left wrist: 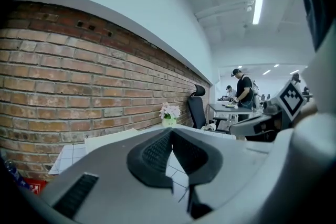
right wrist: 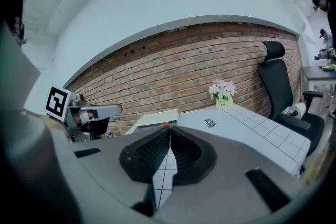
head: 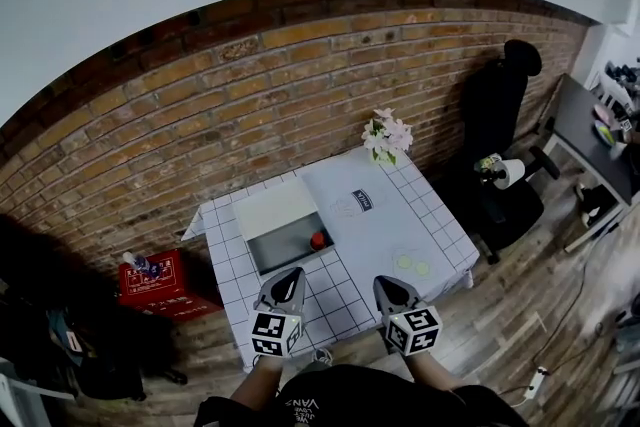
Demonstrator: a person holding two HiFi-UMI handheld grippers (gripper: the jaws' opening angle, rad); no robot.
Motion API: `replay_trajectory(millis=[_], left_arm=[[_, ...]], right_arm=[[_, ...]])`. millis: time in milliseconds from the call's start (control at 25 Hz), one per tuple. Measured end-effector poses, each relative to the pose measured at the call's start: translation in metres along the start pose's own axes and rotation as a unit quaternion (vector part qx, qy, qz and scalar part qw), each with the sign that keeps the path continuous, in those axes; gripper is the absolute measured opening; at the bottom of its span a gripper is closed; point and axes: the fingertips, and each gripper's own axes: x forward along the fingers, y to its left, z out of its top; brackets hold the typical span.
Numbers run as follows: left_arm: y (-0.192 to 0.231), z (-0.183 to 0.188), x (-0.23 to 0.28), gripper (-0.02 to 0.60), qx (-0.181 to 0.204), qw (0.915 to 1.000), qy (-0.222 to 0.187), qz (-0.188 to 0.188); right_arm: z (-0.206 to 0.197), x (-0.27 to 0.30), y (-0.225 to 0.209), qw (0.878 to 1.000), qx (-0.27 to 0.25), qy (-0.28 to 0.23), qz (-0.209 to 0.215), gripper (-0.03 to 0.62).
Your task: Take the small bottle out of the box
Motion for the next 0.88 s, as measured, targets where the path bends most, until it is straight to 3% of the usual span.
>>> replay_trajectory(millis=[560, 880], left_arm=[[0.040, 0.005, 0.055, 0.011, 0.018, 0.9980, 0.009, -0.061], [0.051, -0.011, 0.074, 0.011, 0.020, 0.9983, 0.033, -0.044]], right_arm=[[0.009, 0.046, -0.015, 0.998, 0.021, -0.012, -0.054, 0.003], [0.009, 0.067, -0.026, 0.999, 0.022, 0.001, -0.035, 0.003]])
